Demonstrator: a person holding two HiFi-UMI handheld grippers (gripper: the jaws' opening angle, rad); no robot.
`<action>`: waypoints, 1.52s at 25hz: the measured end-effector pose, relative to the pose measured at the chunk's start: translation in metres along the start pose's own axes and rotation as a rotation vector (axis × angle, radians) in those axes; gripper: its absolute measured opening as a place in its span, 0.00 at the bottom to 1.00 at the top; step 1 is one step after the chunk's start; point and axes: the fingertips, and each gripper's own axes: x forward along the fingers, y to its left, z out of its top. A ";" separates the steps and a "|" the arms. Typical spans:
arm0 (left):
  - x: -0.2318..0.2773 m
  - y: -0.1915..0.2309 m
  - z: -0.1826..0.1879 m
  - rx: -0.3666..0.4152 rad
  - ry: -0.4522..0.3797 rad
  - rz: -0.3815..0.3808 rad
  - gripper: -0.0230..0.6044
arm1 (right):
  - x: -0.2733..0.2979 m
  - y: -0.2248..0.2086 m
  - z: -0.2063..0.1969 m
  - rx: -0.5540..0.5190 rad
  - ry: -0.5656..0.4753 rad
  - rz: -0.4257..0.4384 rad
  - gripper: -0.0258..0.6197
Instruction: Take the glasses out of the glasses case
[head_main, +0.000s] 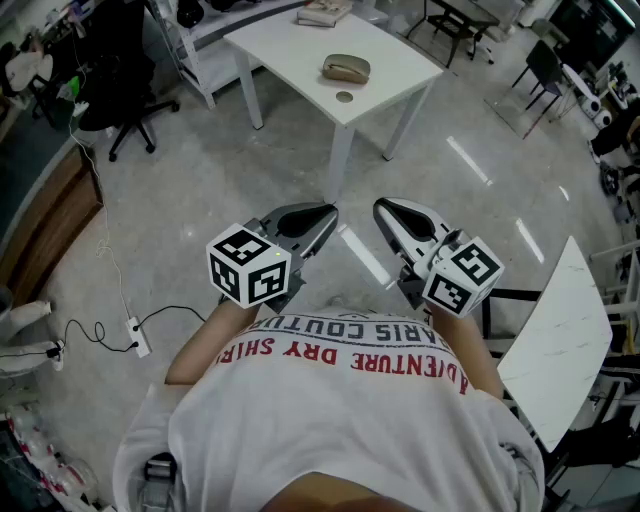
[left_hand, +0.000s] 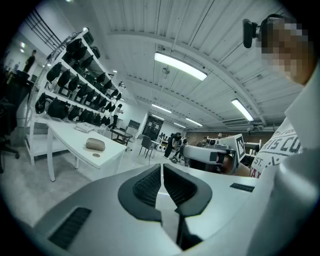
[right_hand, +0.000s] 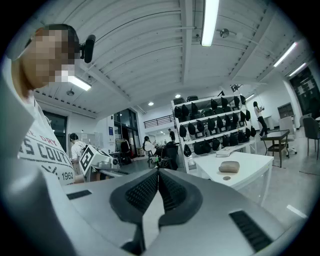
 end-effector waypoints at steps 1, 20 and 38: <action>-0.005 0.003 -0.001 -0.003 -0.002 0.007 0.10 | 0.002 0.003 -0.002 -0.004 0.007 -0.002 0.08; -0.002 0.067 0.007 -0.041 -0.015 0.080 0.10 | 0.047 -0.052 0.007 0.017 -0.026 -0.016 0.22; 0.147 0.237 0.057 -0.139 0.070 0.137 0.10 | 0.159 -0.268 0.014 0.074 0.076 -0.009 0.44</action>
